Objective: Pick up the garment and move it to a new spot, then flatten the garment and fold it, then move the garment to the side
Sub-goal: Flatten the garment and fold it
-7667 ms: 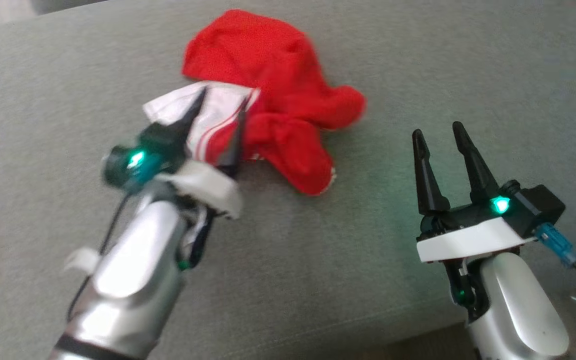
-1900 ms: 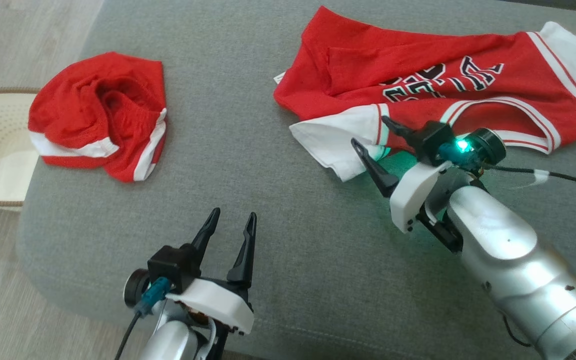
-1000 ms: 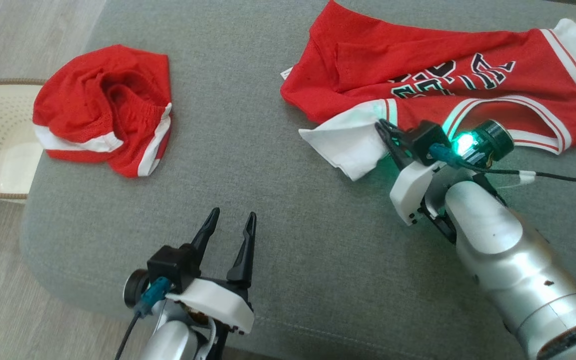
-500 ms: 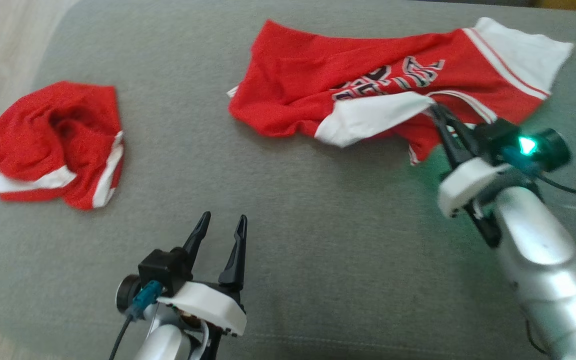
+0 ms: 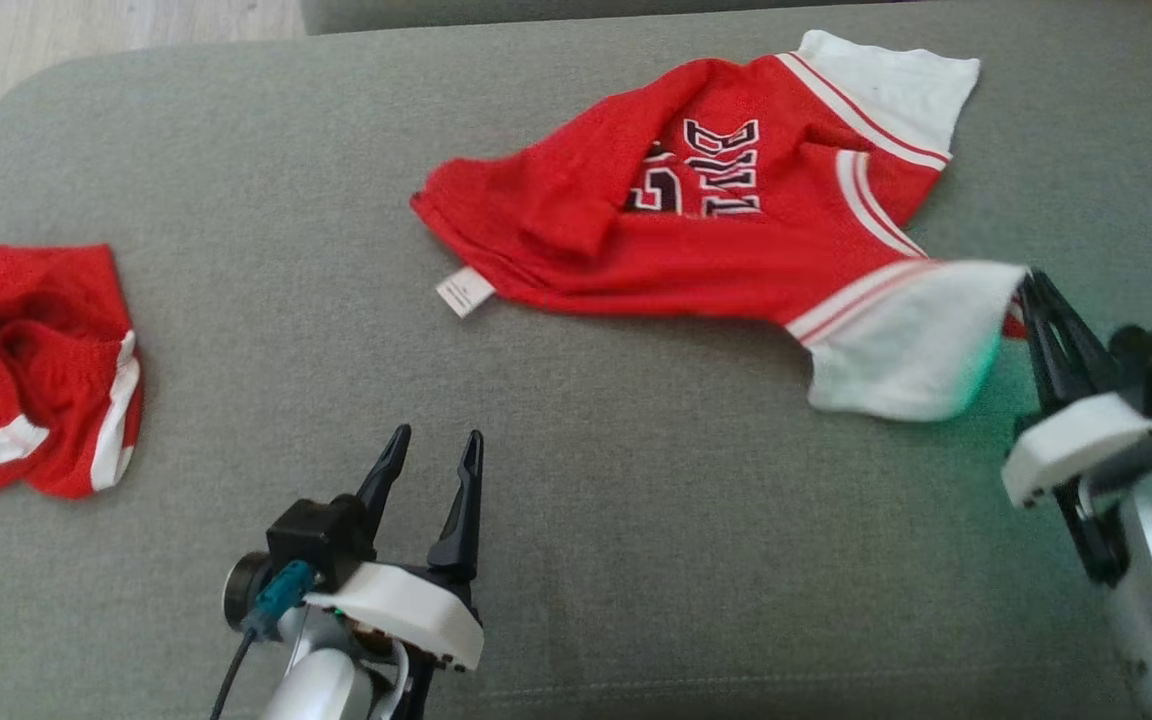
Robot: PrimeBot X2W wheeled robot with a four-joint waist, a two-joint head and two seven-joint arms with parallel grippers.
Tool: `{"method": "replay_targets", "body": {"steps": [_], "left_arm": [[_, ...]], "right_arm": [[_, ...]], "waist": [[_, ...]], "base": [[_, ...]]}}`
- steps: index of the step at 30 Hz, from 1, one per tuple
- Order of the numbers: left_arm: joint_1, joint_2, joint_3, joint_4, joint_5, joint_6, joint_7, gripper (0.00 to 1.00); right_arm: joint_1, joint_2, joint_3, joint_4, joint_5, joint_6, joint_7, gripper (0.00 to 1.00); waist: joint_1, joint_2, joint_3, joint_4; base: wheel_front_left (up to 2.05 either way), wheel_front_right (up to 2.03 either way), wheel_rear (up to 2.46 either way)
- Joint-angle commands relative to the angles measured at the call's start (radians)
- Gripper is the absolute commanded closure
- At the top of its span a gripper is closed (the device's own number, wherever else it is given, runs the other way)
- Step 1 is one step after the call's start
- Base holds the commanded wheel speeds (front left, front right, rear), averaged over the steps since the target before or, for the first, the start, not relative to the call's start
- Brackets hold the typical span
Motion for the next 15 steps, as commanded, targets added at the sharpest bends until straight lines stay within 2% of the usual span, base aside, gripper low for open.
{"method": "replay_targets", "body": {"steps": [1,2,3,10,15], "left_arm": [[-0.021,0.002,0.035,-0.022,0.006,-0.001,-0.008,0.0],[-0.022,0.002,0.036,-0.02,0.006,-0.002,-0.008,0.0],[-0.024,0.002,0.038,-0.018,0.007,-0.002,-0.008,0.0],[-0.052,0.002,0.05,-0.007,0.007,0.0,-0.008,0.0],[-0.108,0.002,0.06,0.011,-0.01,0.011,-0.008,0.0]], "right_arm": [[0.019,-0.012,-0.013,-0.039,0.005,0.007,0.016,0.91],[0.03,-0.004,-0.031,-0.046,0.007,0.007,0.019,0.32],[0.037,0.004,-0.046,-0.054,0.003,0.007,0.021,0.0],[0.041,0.078,-0.168,-0.105,-0.066,0.007,0.016,0.0],[0.039,0.15,-0.181,-0.148,-0.06,0.007,-0.016,0.0]], "waist": [[0.0,-0.0001,-0.001,-0.007],[0.0,-0.0001,-0.001,-0.01],[0.0,-0.0001,0.0,-0.012],[0.0,-0.0001,0.024,-0.025],[0.0,-0.0001,0.051,-0.03]], "base": [[0.0,0.0,0.0],[0.0,0.0,0.0],[0.0,0.0,0.0],[0.0,0.0,0.0],[0.0,0.0,0.0]]}}
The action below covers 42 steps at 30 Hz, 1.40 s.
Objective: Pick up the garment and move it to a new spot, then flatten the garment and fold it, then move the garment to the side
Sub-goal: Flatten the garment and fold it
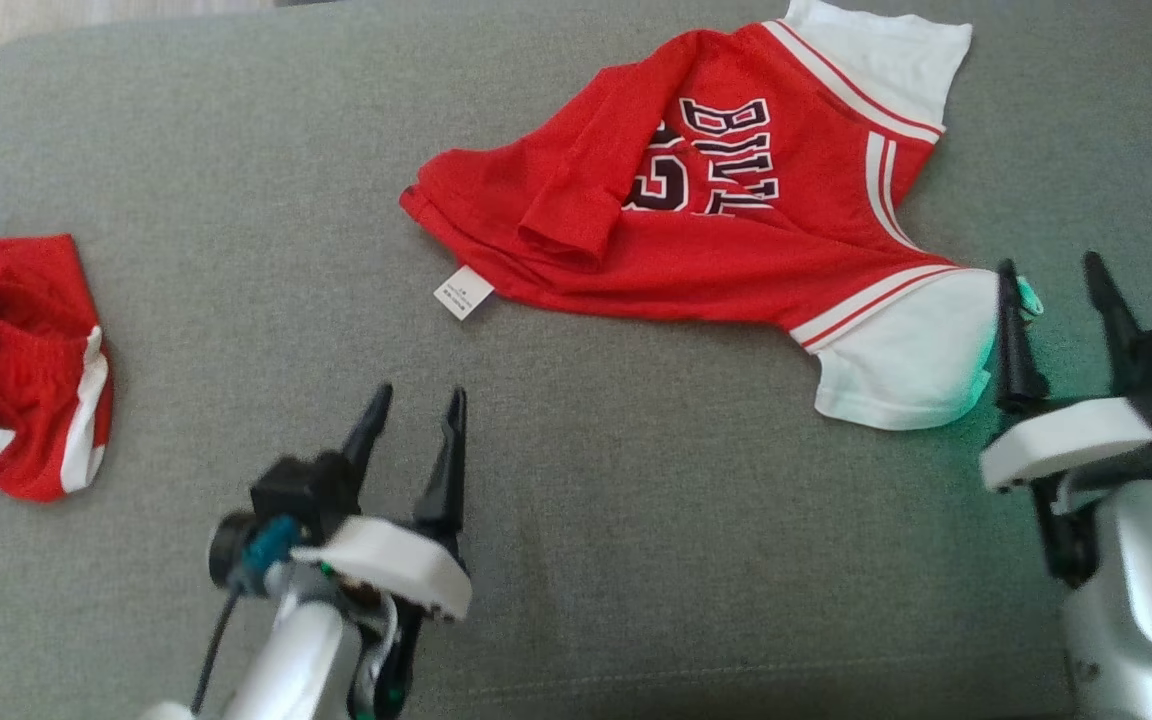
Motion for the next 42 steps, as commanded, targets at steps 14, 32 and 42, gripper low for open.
{"method": "replay_targets", "body": {"steps": [14,32,42], "left_arm": [[-0.311,0.003,0.128,0.182,-0.003,0.056,-0.008,0.0],[-0.479,0.014,0.245,0.425,0.013,0.053,-0.008,0.0],[-0.506,0.01,0.259,0.473,0.021,0.02,-0.008,1.0]], "right_arm": [[-0.064,0.089,0.14,-0.057,0.054,0.007,-0.054,0.0],[-0.107,0.108,0.199,-0.04,0.091,0.007,-0.062,0.0],[-0.101,0.108,0.208,-0.048,0.119,0.007,-0.062,0.0]], "waist": [[0.0,0.0,0.088,-0.065],[0.0,0.0,0.166,-0.175],[0.0,0.0,0.155,-0.176]], "base": [[0.0,0.0,0.0],[0.0,0.0,0.0],[0.0,0.0,0.0]]}}
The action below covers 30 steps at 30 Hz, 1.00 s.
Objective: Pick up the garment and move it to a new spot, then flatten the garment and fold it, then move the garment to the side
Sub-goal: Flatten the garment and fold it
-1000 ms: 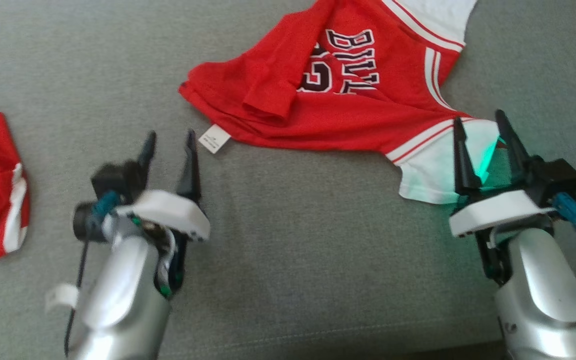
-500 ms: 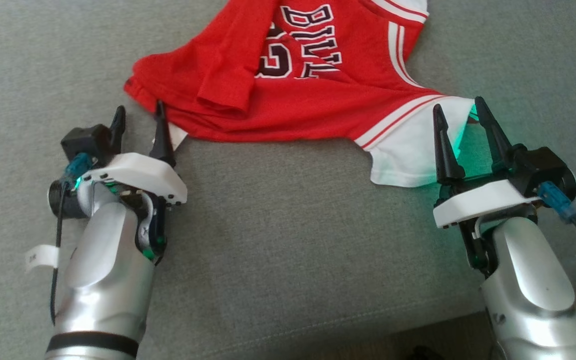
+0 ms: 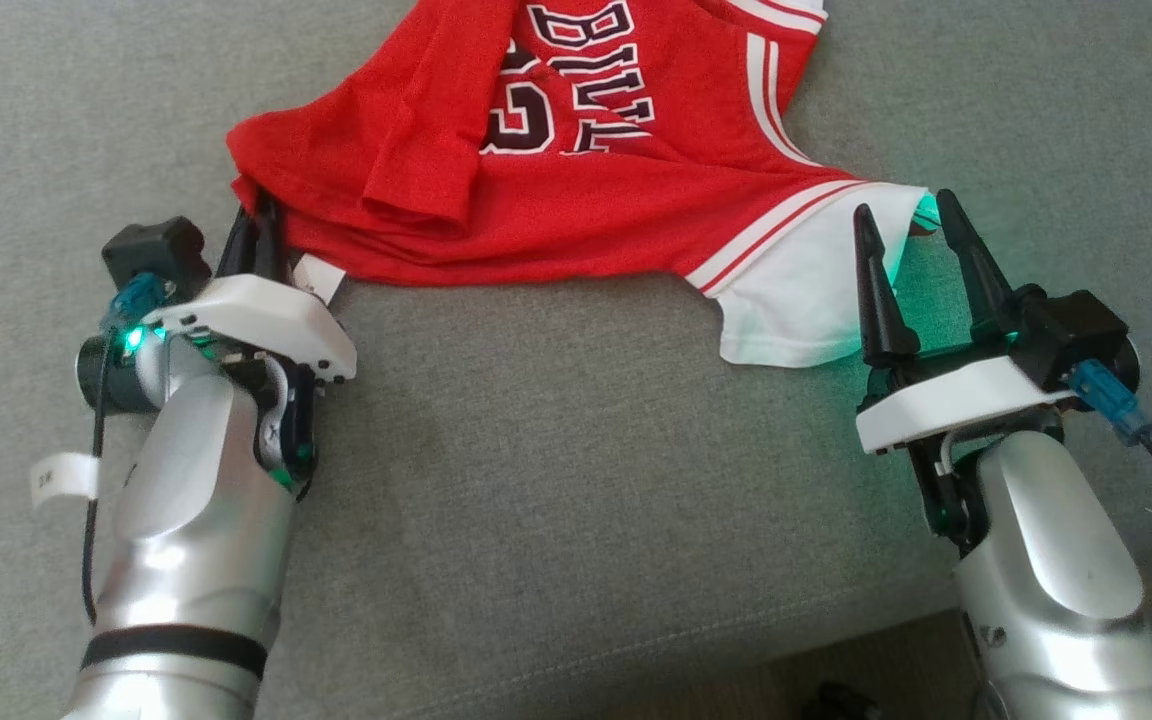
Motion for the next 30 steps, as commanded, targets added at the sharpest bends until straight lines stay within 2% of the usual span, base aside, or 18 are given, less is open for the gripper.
{"method": "replay_targets", "body": {"steps": [1,9,12,16,20,25,26,27,28,30], "left_arm": [[0.008,0.018,0.037,-0.051,0.012,-0.001,-0.005,1.0],[0.16,0.012,0.055,-0.217,0.011,0.0,-0.005,1.0],[0.235,0.012,0.015,-0.268,-0.026,0.003,-0.005,1.0],[0.319,0.012,-0.029,-0.327,-0.082,0.035,-0.005,1.0],[0.364,0.012,-0.059,-0.365,-0.104,0.066,-0.005,1.0],[0.344,0.012,-0.034,-0.357,-0.103,0.096,-0.005,1.0],[0.337,0.012,-0.025,-0.347,-0.102,0.1,-0.005,0.85],[0.328,0.012,-0.015,-0.34,-0.1,0.102,-0.005,0.53],[0.319,0.012,-0.003,-0.337,-0.097,0.104,-0.005,0.0],[0.305,0.012,0.019,-0.34,-0.084,0.105,-0.005,0.0]], "right_arm": [[-0.014,0.009,0.012,-0.03,0.005,0.007,-0.011,0.0],[0.036,0.009,-0.015,-0.008,0.0,0.007,-0.011,0.0],[0.057,0.009,-0.029,0.003,-0.007,0.007,-0.011,0.0],[0.076,0.009,-0.029,0.015,-0.01,0.007,-0.011,0.0],[0.077,0.009,-0.02,0.021,-0.007,0.007,-0.011,0.0],[0.068,0.009,0.01,0.023,0.006,0.007,-0.011,0.0],[0.067,0.009,0.015,0.023,0.01,0.007,-0.011,0.0],[0.067,0.009,0.019,0.022,0.016,0.007,-0.011,0.0],[0.067,0.009,0.023,0.021,0.021,0.007,-0.011,0.0],[0.07,0.009,0.027,0.017,0.029,0.007,-0.011,0.0]], "waist": [[0.0,0.0,-0.016,0.013],[0.0,0.0,-0.113,0.102],[0.0,0.0,-0.15,0.151],[0.0,0.0,-0.178,0.194],[0.0,0.0,-0.18,0.205],[0.0,0.0,-0.17,0.181],[0.0,0.0,-0.169,0.173],[0.0,0.0,-0.17,0.166],[0.0,0.0,-0.17,0.159],[0.0,0.0,-0.173,0.15]], "base": [[0.0,0.0,0.0],[0.0,0.0,0.0],[0.0,0.0,0.0],[0.0,0.0,0.0],[0.0,0.0,0.0],[0.0,0.0,0.0],[0.0,0.0,0.0],[0.0,0.0,0.0],[0.0,0.0,0.0],[0.0,0.0,0.0]]}}
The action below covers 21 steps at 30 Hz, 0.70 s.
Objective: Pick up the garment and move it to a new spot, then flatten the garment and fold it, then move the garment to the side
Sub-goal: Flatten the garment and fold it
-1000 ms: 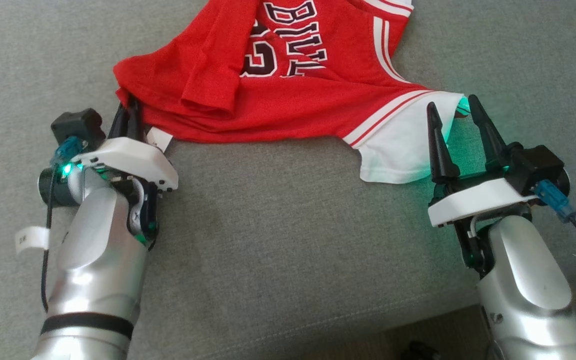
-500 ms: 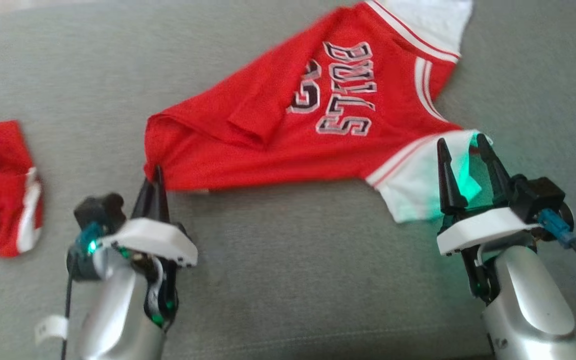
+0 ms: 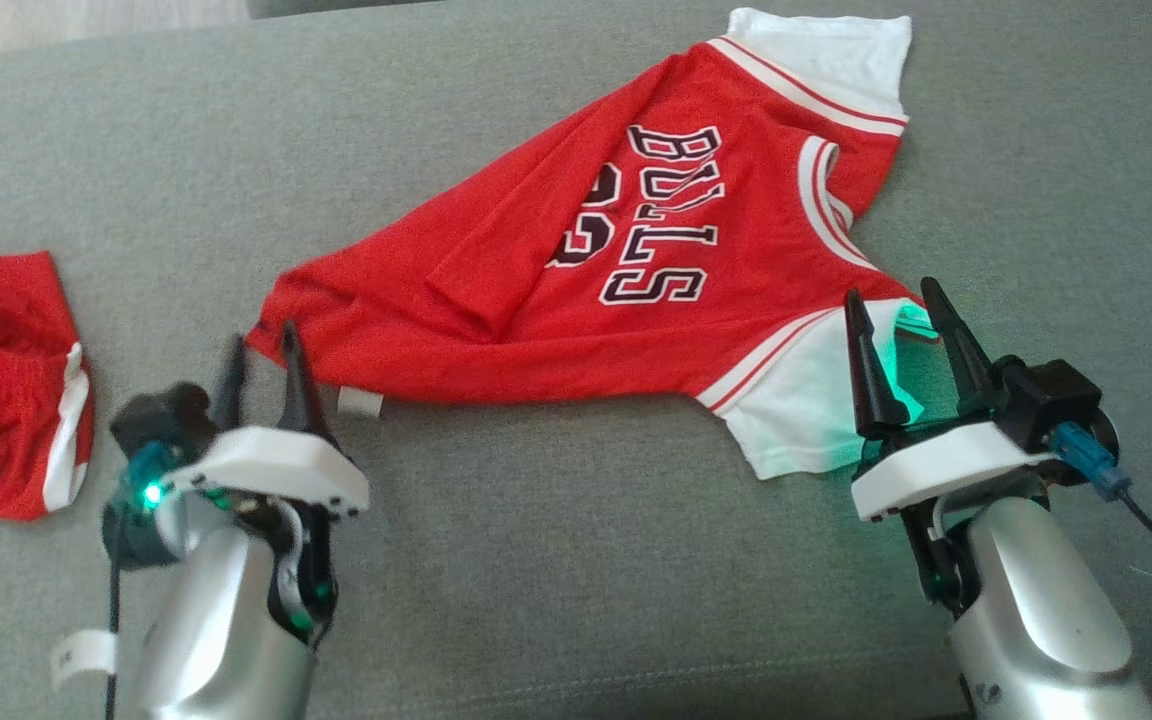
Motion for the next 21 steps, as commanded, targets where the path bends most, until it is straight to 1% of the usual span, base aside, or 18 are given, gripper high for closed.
{"method": "replay_targets", "body": {"steps": [1,5,12,17,21], "left_arm": [[-0.042,0.017,0.043,-0.035,0.021,0.005,-0.005,0.0],[-0.015,0.017,0.061,-0.066,0.067,-0.004,-0.005,0.0],[0.099,0.017,0.034,-0.116,0.138,-0.03,-0.005,0.0],[0.178,0.017,0.029,-0.174,0.174,-0.022,-0.005,0.0],[0.222,0.017,0.032,-0.224,0.21,-0.027,-0.005,0.0]], "right_arm": [[-0.013,0.005,0.022,-0.035,0.01,0.007,-0.011,0.0],[0.015,0.005,0.019,-0.048,0.016,0.007,-0.011,0.0],[0.072,0.005,-0.01,-0.076,0.035,0.007,-0.011,0.0],[0.11,0.005,-0.046,-0.098,0.04,0.007,-0.011,0.0],[0.135,0.005,-0.068,-0.115,0.04,0.007,-0.011,0.0]], "waist": [[0.0,0.0,-0.004,-0.007],[0.0,0.0,-0.025,-0.008],[0.0,0.0,-0.07,0.013],[0.0,0.0,-0.094,0.03],[0.0,0.0,-0.106,0.035]], "base": [[0.0,0.0,0.0],[0.0,0.0,0.0],[0.0,0.0,0.0],[0.0,0.0,0.0],[0.0,0.0,0.0]]}}
